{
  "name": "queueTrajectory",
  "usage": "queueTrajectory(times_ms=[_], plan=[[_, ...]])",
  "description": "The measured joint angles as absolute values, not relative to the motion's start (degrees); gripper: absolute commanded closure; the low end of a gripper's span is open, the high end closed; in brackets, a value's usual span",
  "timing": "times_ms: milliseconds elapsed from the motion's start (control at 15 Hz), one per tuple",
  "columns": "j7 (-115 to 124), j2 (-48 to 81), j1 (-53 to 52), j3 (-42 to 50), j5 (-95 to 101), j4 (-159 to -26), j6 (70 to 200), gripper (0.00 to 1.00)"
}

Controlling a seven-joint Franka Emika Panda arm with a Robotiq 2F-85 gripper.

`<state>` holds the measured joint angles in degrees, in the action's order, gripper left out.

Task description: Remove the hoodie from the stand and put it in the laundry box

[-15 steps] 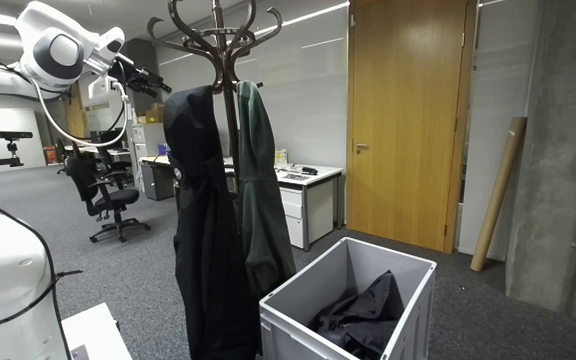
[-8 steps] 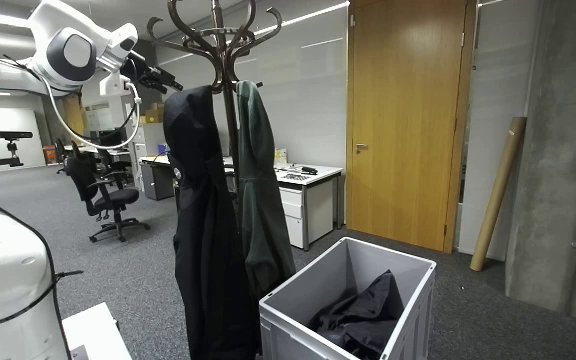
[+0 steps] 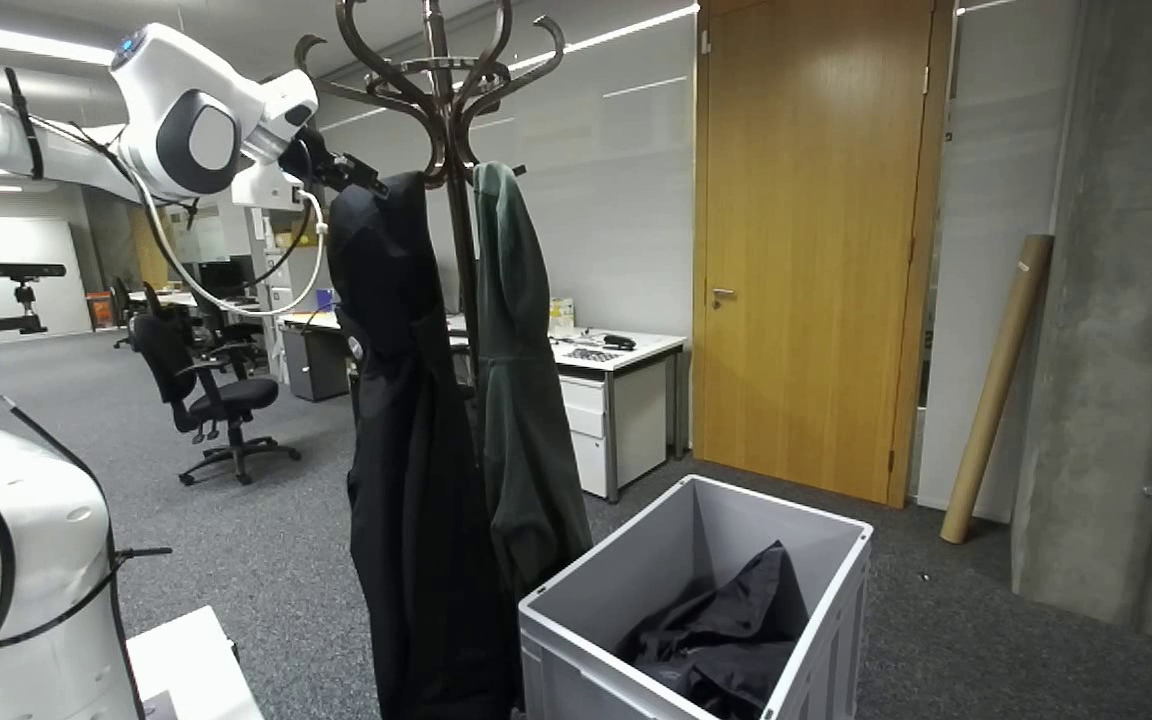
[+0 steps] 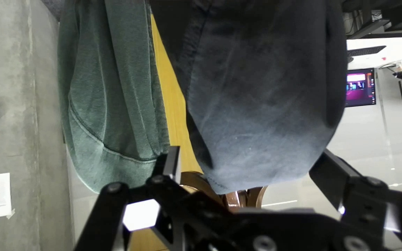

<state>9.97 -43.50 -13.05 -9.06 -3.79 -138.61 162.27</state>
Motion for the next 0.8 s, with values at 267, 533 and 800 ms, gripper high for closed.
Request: queueTrajectory(times_ms=[267, 533, 800], plan=[[8.1, -42.0, -16.0, -6.9, -4.7, -138.5, 162.8, 0.52], [7.2, -42.0, -17.4, -5.9, -5.4, -138.4, 162.8, 0.84], [7.1, -42.2, -17.4, -6.1, -5.4, -137.3, 162.3, 1.0]])
